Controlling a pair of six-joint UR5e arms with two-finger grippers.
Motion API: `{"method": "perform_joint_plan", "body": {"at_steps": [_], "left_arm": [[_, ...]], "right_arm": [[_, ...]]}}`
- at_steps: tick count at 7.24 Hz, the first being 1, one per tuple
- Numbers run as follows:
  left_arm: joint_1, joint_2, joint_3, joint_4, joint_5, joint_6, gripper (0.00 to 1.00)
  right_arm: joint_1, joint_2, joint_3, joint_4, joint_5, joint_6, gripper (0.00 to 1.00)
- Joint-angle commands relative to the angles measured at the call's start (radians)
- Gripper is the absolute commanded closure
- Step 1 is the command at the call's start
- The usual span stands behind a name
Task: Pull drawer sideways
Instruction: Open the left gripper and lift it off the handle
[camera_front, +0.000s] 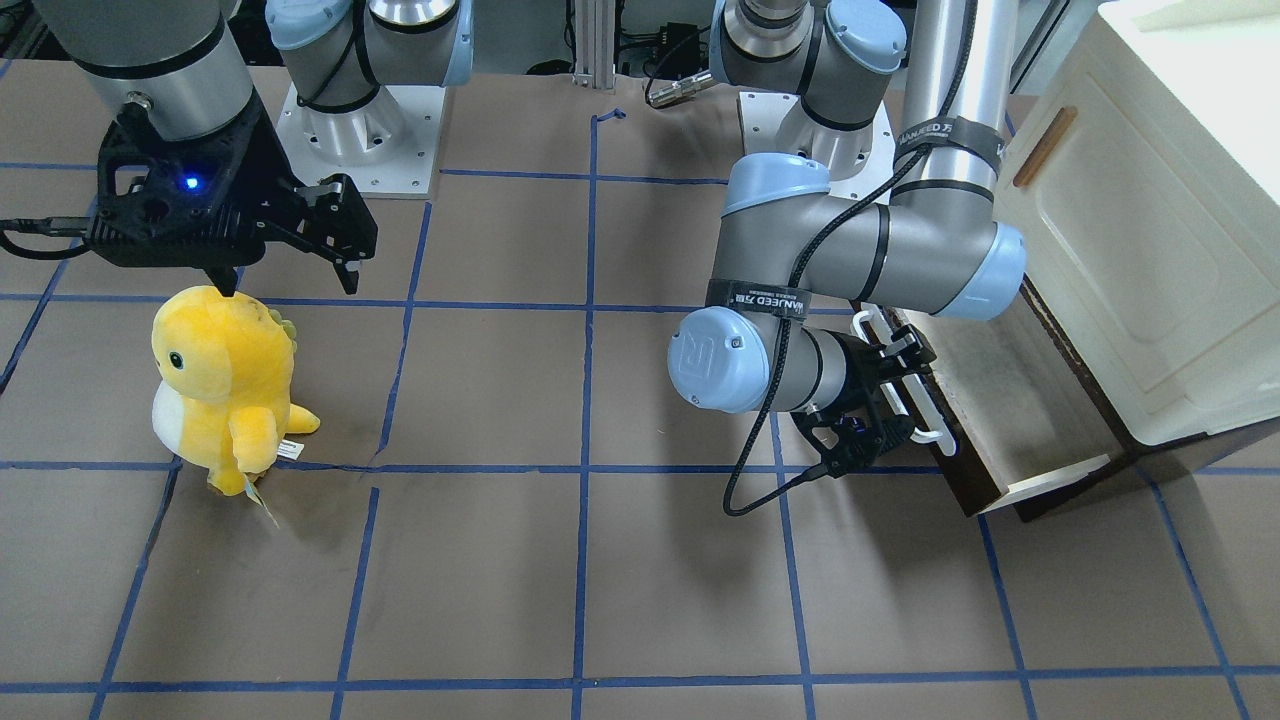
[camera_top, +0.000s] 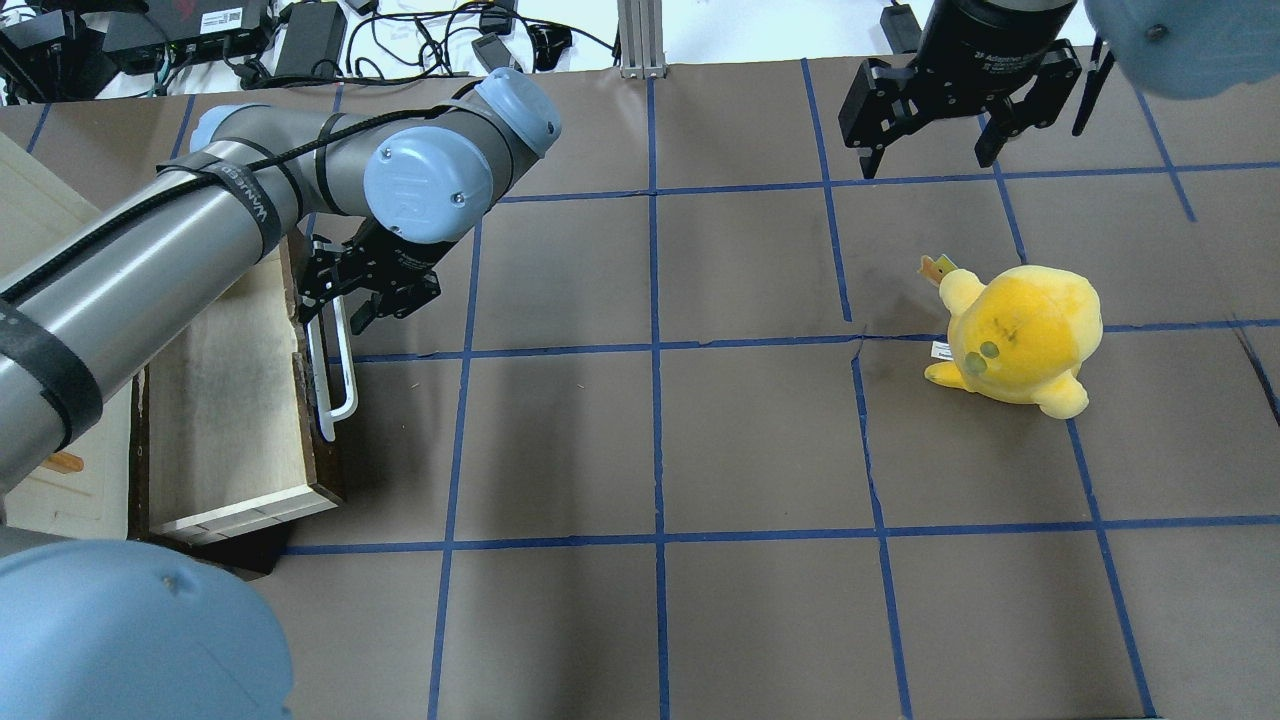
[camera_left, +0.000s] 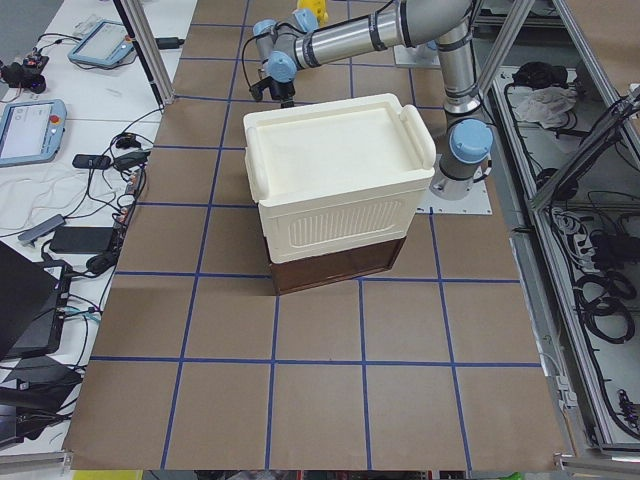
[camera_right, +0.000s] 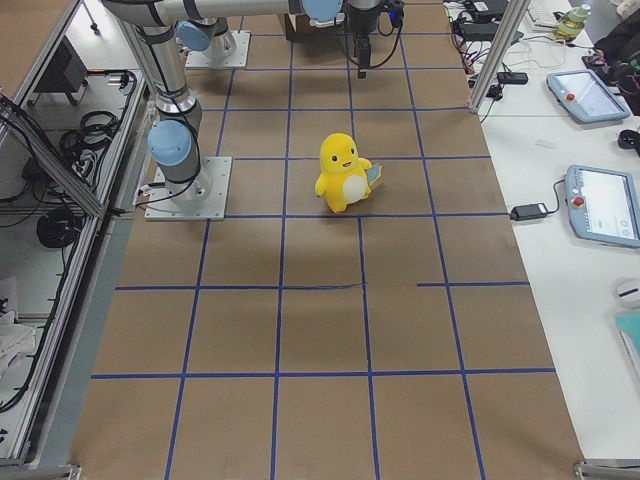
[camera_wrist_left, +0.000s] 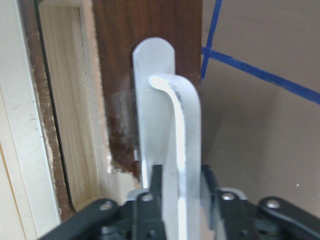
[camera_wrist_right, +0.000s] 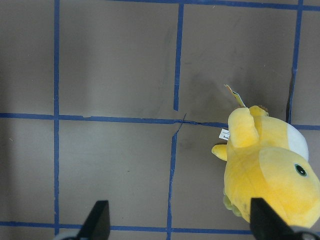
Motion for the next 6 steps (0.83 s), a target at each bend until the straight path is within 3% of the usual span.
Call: {"method": "perform_joint_plan", "body": {"at_steps": [1, 2, 4, 5, 6], "left_arm": [[-0.007, 0.06, 0.005, 0.012, -0.106, 0.011, 0.0], [-0.015, 0.094, 0.043, 0.039, -0.158, 0.093, 0.0], [-0.015, 0.168, 0.152, 0.07, -0.38, 0.202, 0.0], [-0.013, 0.188, 0.165, 0.076, -0.427, 0.203, 0.0], [-0.006, 0.215, 0.172, 0.081, -0.532, 0.204, 0.0]], "right_arm": [[0.0, 0.0, 0.0, 0.0, 0.001, 0.0, 0.0], [0.0, 0.0, 0.0, 0.0, 0.001, 0.0, 0.0], [0.0, 0.0, 0.0, 0.0, 0.001, -0.001, 0.0], [0.0, 0.0, 0.0, 0.0, 0.001, 0.0, 0.0], [0.0, 0.0, 0.0, 0.0, -0.001, 0.0, 0.0]]}}
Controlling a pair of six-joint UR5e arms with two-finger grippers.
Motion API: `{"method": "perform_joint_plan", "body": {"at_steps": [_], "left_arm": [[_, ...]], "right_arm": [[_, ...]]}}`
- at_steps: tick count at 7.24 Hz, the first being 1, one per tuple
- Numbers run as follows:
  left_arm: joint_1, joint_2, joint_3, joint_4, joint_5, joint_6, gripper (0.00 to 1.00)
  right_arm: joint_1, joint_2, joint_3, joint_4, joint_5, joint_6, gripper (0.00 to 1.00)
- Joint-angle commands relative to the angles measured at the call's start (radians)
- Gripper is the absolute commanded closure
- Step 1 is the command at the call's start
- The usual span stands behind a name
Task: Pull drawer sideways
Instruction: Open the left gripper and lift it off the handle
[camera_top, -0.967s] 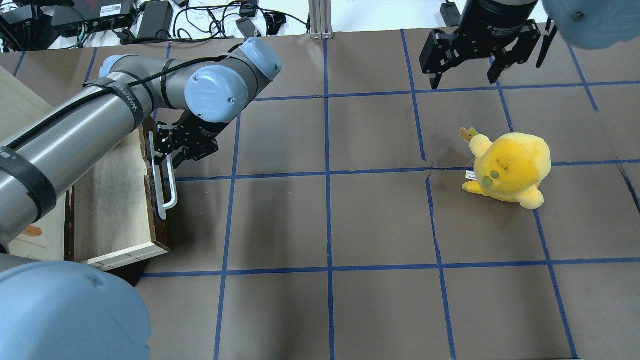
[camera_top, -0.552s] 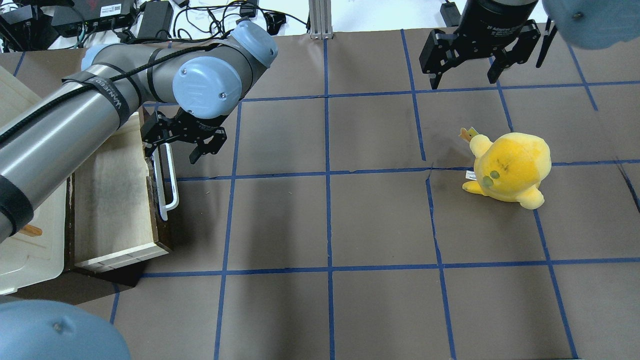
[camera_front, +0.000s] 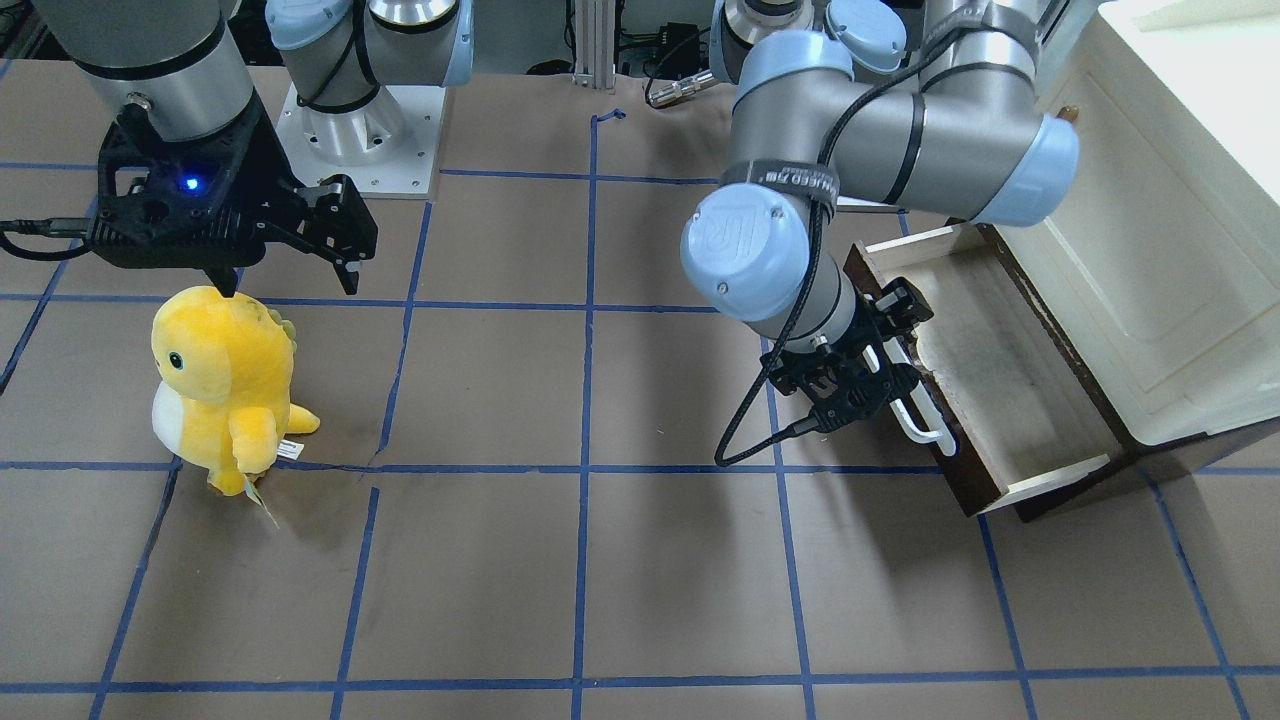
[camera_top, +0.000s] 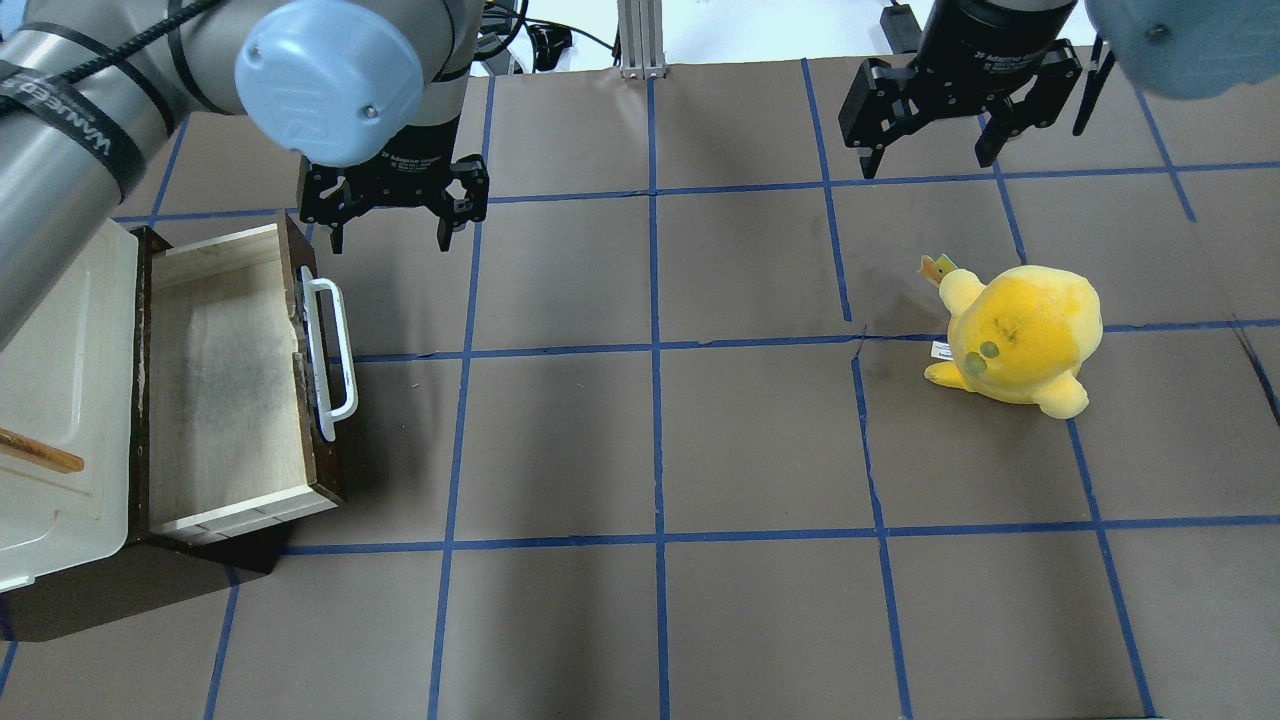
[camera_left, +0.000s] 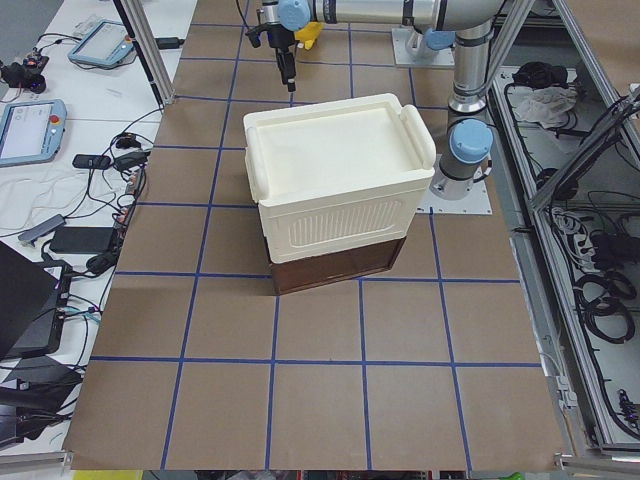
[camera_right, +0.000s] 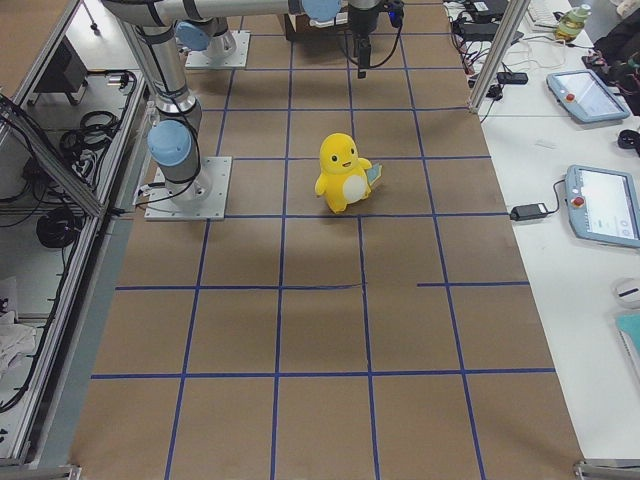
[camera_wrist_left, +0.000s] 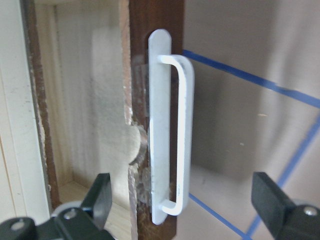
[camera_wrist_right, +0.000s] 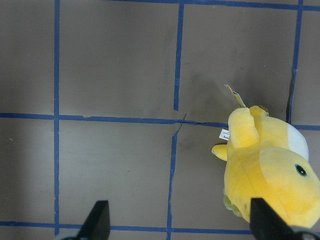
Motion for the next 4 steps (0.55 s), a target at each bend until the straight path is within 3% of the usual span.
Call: {"method": "perform_joint_plan", "body": {"at_steps": [1, 2, 4], "left_arm": [[0.026, 0.068, 0.017, 0.009, -0.194, 0.106, 0.0], [0.064, 0.106, 0.014, 0.029, -0.204, 0.273, 0.0], [0.127, 0.168, -0.012, 0.031, -0.239, 0.39, 0.0]], "right_arm": [[0.0, 0.0, 0.0, 0.0, -0.001, 0.0, 0.0], [0.0, 0.0, 0.0, 0.0, -0.001, 0.0, 0.0], [0.0, 0.0, 0.0, 0.0, 0.0, 0.0, 0.0]]}}
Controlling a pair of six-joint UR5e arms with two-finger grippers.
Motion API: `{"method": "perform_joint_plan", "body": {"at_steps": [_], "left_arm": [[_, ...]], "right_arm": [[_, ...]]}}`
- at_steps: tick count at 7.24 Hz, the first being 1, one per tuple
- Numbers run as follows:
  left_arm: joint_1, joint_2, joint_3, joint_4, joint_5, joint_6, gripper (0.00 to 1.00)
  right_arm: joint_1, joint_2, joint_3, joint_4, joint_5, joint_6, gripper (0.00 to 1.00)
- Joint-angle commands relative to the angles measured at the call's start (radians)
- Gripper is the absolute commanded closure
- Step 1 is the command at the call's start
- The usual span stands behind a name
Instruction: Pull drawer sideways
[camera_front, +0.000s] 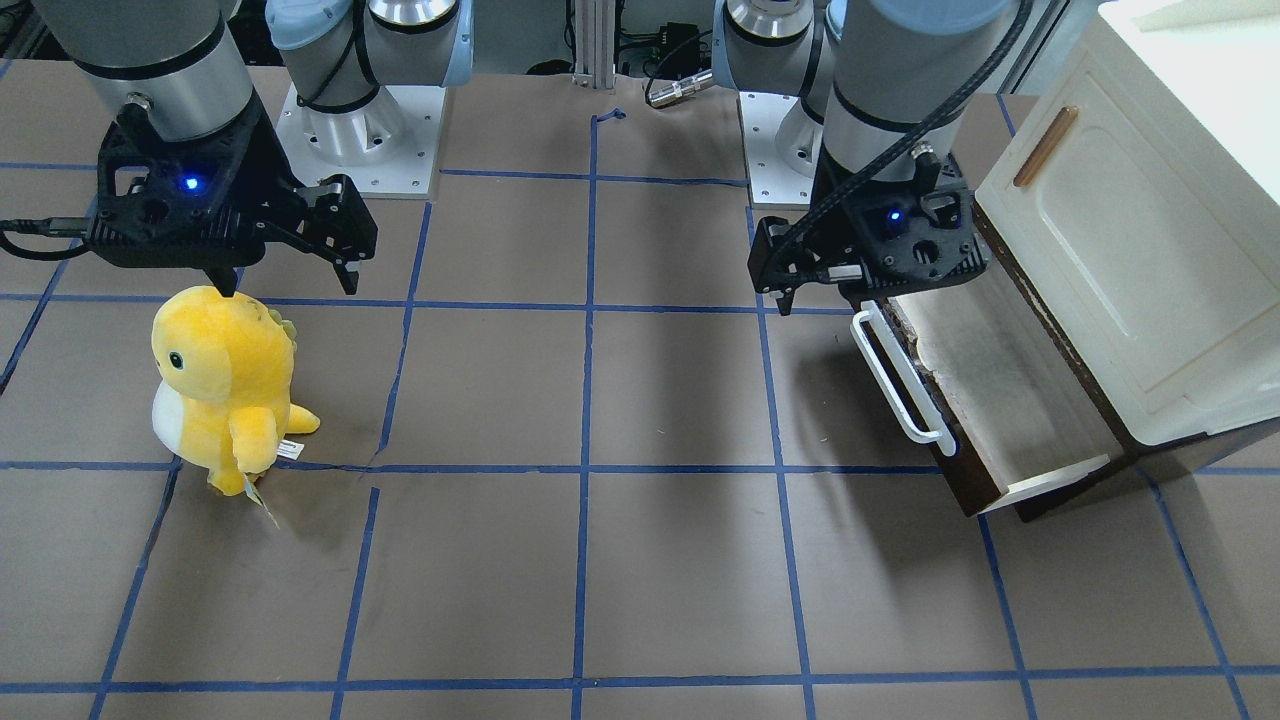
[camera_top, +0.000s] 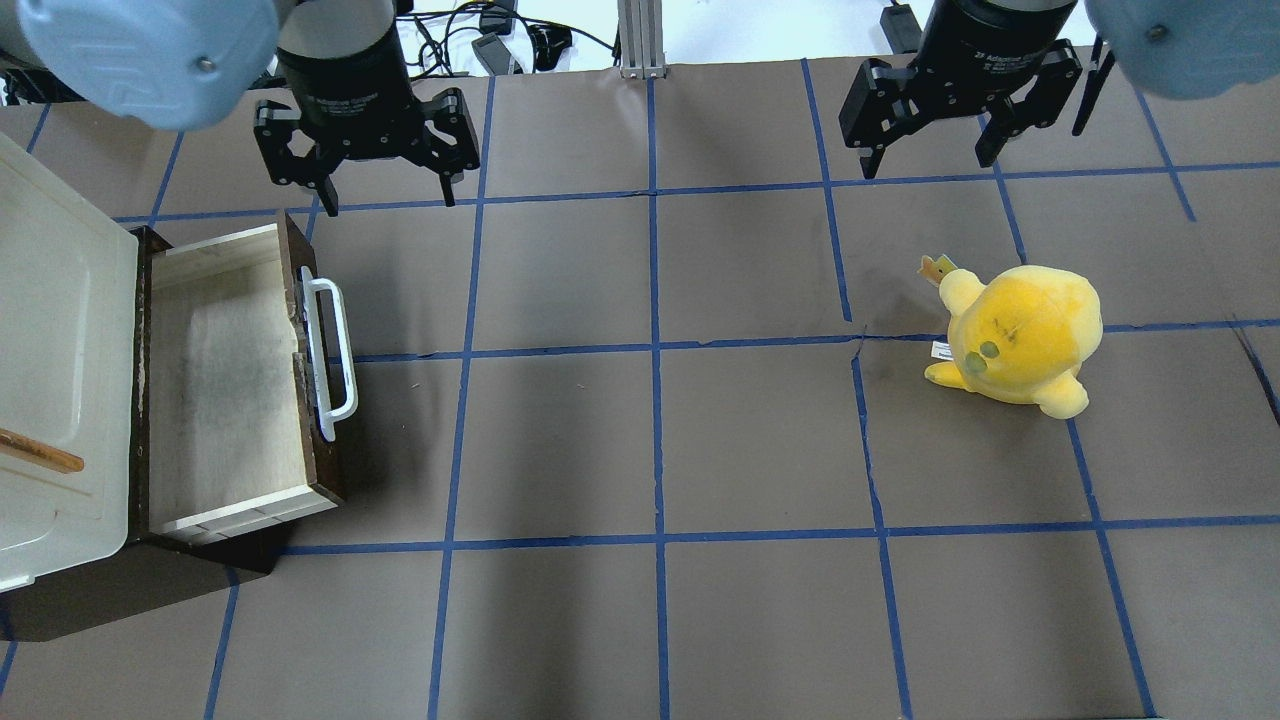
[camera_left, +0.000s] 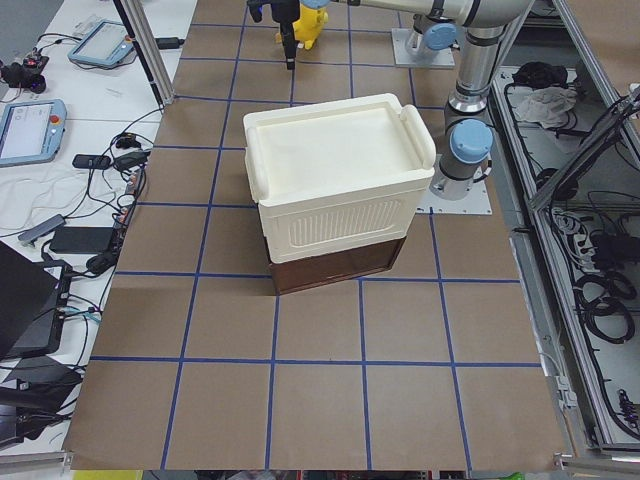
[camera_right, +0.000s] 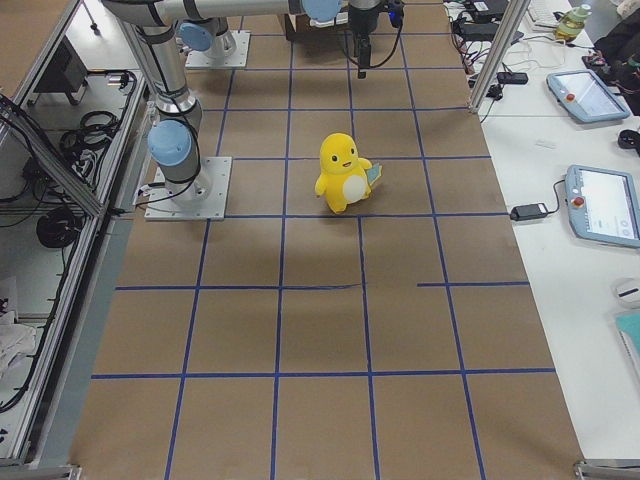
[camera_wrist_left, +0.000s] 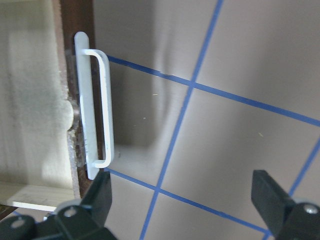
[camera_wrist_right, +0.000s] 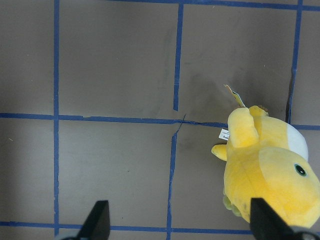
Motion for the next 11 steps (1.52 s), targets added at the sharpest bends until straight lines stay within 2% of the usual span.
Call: {"method": "perform_joint_plan", "body": {"at_steps": [1, 3, 4, 5, 11], "left_arm": [[0.057, 0.066, -0.036, 0.017, -0.031, 0.172, 0.0], [0.1, 0.106, -0.083, 0.017, -0.043, 0.229, 0.0], [0.122, 0.115, -0.102, 0.02, -0.104, 0.24, 0.0], [0.127, 0.129, -0.106, 0.018, -0.12, 0.262, 0.0], [0.13, 0.151, -0.168, 0.055, -0.112, 0.26, 0.0]], "right_arm": [[0.0, 0.0, 0.0, 0.0, 0.001, -0.002, 0.0], [0.0, 0.0, 0.0, 0.0, 0.001, 0.0, 0.0], [0.0, 0.0, 0.0, 0.0, 0.001, 0.0, 0.0], [0.0, 0.0, 0.0, 0.0, 0.0, -0.002, 0.0], [0.0, 0.0, 0.0, 0.0, 0.001, 0.0, 0.0]]}}
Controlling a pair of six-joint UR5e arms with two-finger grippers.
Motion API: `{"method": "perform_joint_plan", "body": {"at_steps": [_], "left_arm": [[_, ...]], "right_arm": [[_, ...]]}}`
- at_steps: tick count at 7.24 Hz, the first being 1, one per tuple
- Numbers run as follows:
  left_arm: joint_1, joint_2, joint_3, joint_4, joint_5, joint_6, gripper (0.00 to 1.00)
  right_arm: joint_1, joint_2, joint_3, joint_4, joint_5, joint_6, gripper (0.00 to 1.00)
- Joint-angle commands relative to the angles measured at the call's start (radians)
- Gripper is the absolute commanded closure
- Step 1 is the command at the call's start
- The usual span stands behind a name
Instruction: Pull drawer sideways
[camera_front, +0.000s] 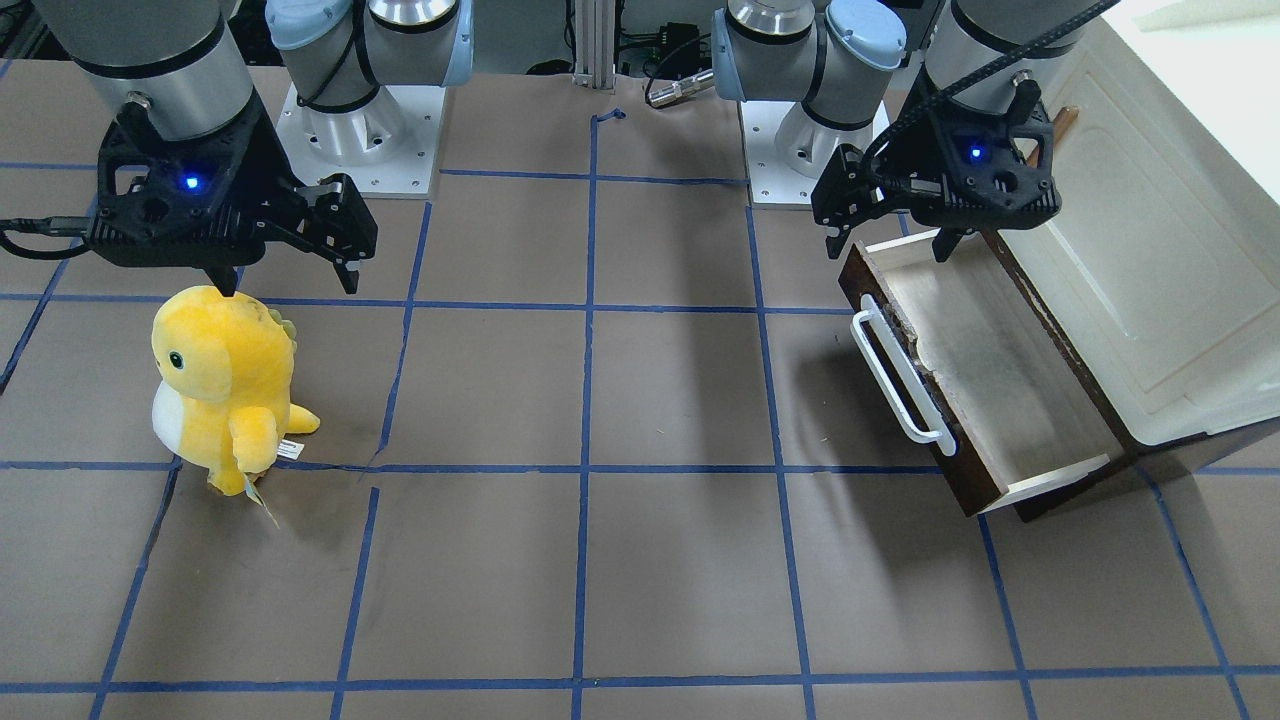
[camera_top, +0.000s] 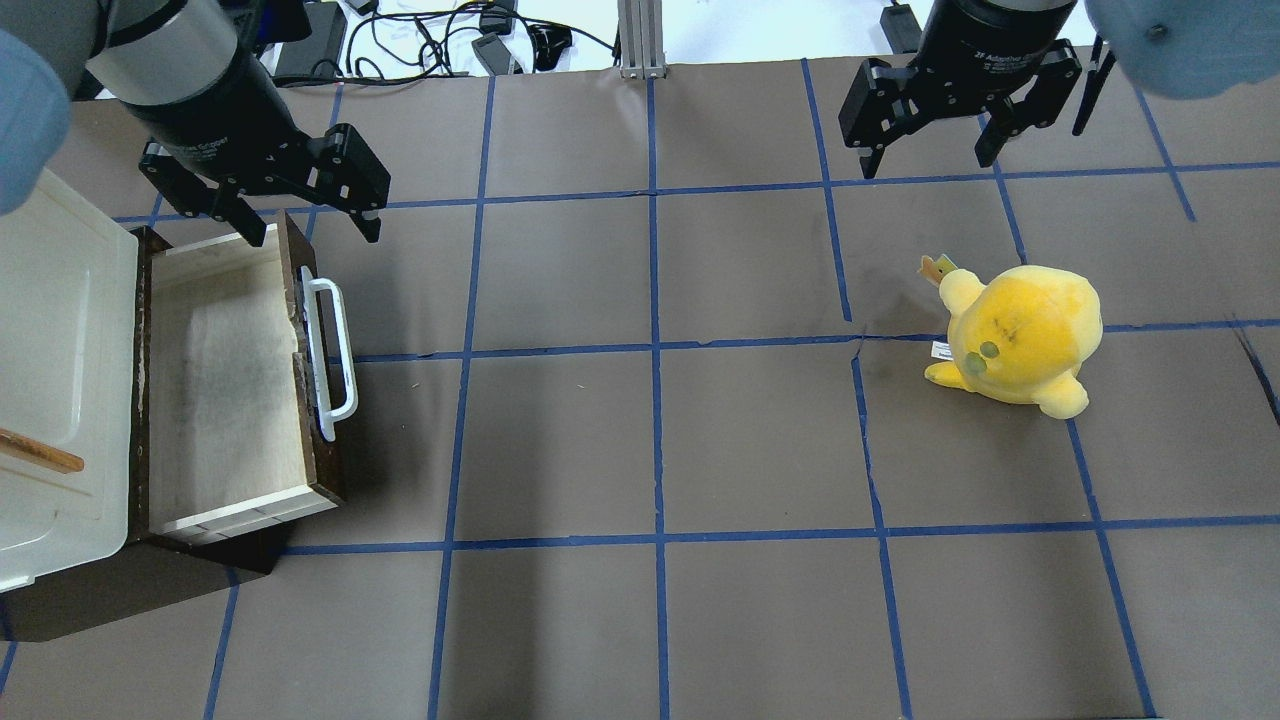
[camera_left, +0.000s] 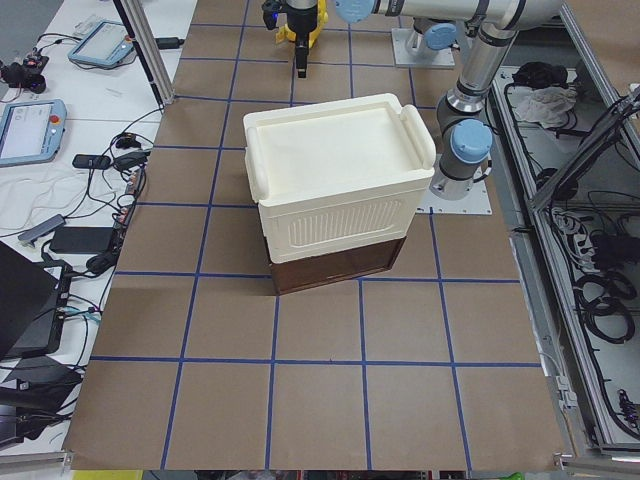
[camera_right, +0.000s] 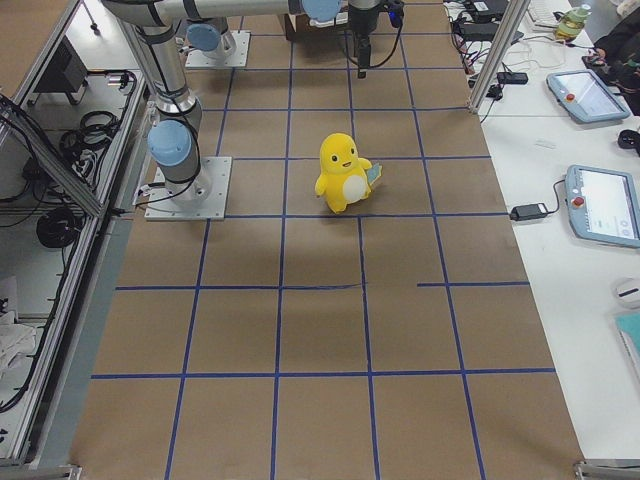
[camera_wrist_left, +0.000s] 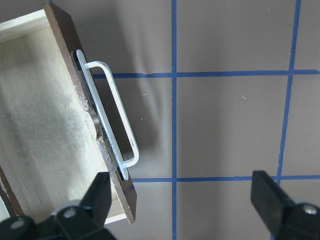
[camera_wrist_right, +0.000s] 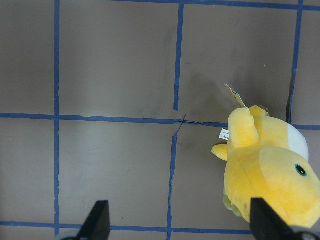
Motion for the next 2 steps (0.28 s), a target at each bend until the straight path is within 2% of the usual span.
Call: {"method": "perform_joint_plan", "body": {"at_steps": [1, 2], "left_arm": [[-0.001, 0.002, -0.007, 0.009, -0.001, -0.001, 0.0], [-0.001, 0.002, -0.009, 0.009, -0.001, -0.001, 0.0]], "right_arm": [[0.0, 0.0, 0.0, 0.0, -0.001, 0.0, 0.0], [0.0, 0.0, 0.0, 0.0, -0.001, 0.0, 0.0]]}}
